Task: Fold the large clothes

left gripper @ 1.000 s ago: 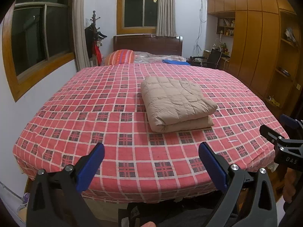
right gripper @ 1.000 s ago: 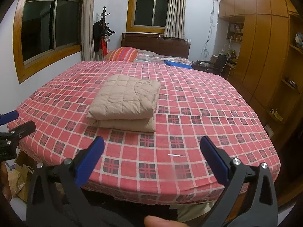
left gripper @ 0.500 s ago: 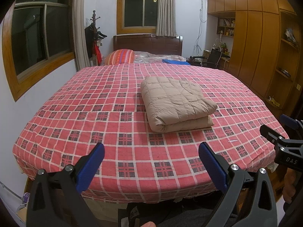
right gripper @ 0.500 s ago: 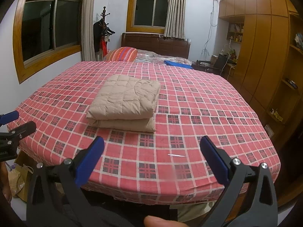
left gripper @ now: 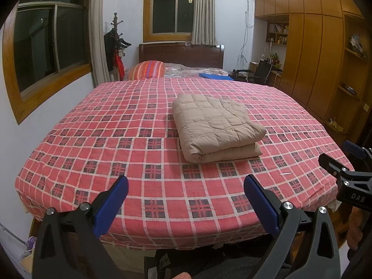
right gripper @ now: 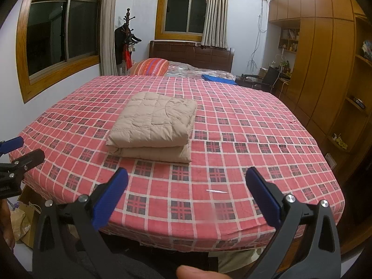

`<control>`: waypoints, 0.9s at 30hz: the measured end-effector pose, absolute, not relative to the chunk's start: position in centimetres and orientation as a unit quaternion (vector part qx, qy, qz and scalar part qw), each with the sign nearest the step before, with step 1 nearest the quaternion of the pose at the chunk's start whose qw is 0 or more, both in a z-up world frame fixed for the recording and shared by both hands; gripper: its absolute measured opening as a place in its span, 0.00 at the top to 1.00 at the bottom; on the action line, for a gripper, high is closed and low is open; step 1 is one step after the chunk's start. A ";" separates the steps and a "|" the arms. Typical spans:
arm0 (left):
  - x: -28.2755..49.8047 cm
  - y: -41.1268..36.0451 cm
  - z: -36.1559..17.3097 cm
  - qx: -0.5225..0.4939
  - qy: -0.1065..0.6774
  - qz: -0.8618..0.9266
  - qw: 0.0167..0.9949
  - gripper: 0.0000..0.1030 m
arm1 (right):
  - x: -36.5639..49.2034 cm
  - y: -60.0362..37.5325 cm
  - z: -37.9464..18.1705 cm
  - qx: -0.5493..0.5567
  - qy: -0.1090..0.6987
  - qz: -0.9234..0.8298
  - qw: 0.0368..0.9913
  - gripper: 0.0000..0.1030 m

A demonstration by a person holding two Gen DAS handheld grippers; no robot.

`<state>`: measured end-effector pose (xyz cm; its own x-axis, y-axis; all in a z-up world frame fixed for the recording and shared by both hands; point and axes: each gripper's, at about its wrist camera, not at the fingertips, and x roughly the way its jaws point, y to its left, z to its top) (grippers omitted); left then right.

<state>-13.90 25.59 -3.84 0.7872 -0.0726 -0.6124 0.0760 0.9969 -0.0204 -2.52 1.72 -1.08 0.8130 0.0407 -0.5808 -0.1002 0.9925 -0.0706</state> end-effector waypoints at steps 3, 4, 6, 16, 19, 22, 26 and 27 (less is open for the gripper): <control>-13.9 25.5 -3.8 0.002 0.324 -0.040 0.945 0.03 | -2.5 1.6 -1.0 -0.048 0.304 0.037 0.951 0.02; -13.9 25.5 -3.8 0.003 0.324 -0.039 0.945 0.03 | -2.5 1.7 -1.0 -0.049 0.305 0.038 0.951 0.02; -13.9 25.6 -3.8 0.001 0.324 -0.040 0.945 0.03 | -2.5 1.7 -1.0 -0.050 0.304 0.037 0.951 0.02; -14.0 25.4 -4.0 0.002 0.325 -0.038 0.945 0.03 | -2.5 1.8 -1.0 -0.048 0.304 0.036 0.951 0.02; -13.9 25.3 -4.1 0.002 0.326 -0.038 0.944 0.03 | -2.6 1.9 -1.0 -0.047 0.303 0.034 0.951 0.02; -14.0 25.3 -4.0 0.002 0.325 -0.039 0.945 0.03 | -2.5 1.9 -1.0 -0.048 0.302 0.035 0.951 0.02; -13.9 25.4 -4.2 0.002 0.325 -0.038 0.945 0.03 | -2.5 1.9 -1.0 -0.044 0.302 0.036 0.952 0.02; -13.9 25.4 -4.2 0.002 0.325 -0.038 0.945 0.03 | -2.5 2.0 -1.1 -0.044 0.302 0.036 0.952 0.02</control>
<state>-13.87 25.37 -4.17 0.7857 -0.0712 -0.6145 0.0742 0.9970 -0.0206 -2.53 1.97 -1.06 0.8151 0.0414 -0.5778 -0.0941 0.9937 -0.0616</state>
